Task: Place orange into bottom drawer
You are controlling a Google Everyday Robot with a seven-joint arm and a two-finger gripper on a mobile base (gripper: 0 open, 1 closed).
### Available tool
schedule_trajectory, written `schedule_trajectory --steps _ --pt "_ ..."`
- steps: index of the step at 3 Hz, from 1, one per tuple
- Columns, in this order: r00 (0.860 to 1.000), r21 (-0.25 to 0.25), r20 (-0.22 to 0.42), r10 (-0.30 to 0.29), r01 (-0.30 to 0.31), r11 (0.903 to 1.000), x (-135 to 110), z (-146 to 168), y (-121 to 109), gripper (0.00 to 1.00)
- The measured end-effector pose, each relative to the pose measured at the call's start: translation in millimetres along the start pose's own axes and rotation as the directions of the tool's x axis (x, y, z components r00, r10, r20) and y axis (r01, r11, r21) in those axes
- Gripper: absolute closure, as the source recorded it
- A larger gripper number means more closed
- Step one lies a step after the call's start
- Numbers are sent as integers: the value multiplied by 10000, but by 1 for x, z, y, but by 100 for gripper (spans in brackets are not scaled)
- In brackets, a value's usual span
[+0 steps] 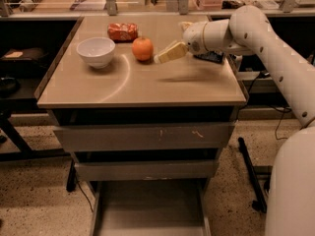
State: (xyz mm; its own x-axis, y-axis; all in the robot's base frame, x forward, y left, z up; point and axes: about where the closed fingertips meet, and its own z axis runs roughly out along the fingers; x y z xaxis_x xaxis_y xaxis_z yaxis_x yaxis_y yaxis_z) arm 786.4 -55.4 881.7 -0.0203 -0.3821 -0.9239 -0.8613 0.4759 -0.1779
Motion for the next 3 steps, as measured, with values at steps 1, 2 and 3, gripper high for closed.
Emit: schedule_trajectory --steps 1,2,3 --pt "9999 -299 7 134 -134 9995 4 14 3 0" --pt "9998 -625 95 153 -146 9979 1 27 7 0" --pt "9998 -1275 203 18 8 9918 -7 47 20 0"
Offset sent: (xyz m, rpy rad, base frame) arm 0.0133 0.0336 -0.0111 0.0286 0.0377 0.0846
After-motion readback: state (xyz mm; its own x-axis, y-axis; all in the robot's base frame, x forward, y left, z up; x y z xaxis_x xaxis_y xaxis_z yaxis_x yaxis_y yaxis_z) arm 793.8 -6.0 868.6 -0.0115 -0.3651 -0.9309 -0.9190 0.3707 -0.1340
